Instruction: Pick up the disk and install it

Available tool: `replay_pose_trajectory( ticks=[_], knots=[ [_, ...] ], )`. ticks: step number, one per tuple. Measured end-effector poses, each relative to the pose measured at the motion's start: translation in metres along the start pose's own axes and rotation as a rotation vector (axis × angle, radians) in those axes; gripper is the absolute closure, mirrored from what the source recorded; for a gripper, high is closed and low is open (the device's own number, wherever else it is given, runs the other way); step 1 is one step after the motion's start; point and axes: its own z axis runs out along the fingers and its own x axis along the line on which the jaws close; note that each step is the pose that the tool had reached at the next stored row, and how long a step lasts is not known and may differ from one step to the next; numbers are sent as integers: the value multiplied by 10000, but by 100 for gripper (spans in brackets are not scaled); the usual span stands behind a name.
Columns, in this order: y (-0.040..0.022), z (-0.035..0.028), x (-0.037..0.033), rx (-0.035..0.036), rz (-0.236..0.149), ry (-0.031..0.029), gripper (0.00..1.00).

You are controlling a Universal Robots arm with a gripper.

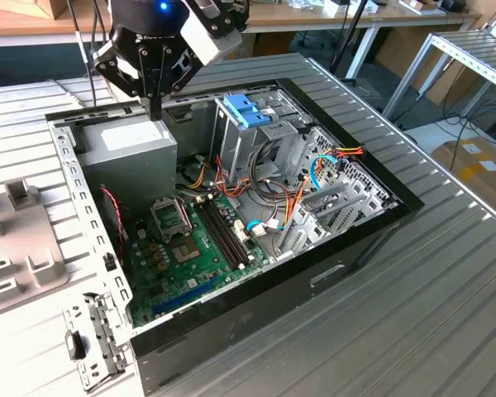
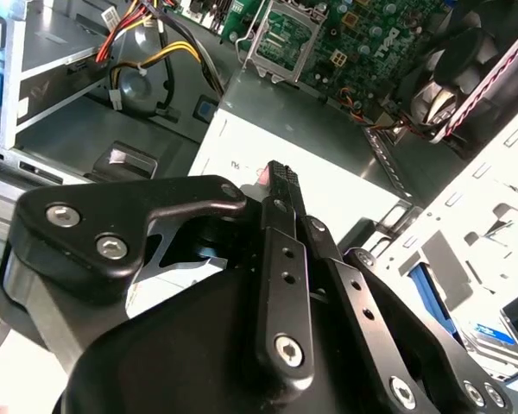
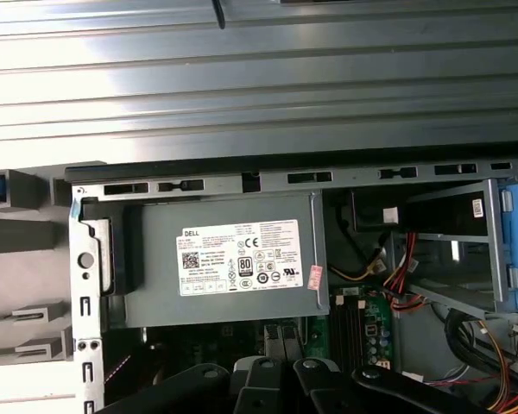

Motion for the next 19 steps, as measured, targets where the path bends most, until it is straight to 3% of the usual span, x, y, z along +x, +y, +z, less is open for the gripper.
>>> replay_pose_trajectory(
  ticks=[19],
  knots=[
    [-3,-1,42,0,0,0,89]
  ],
)
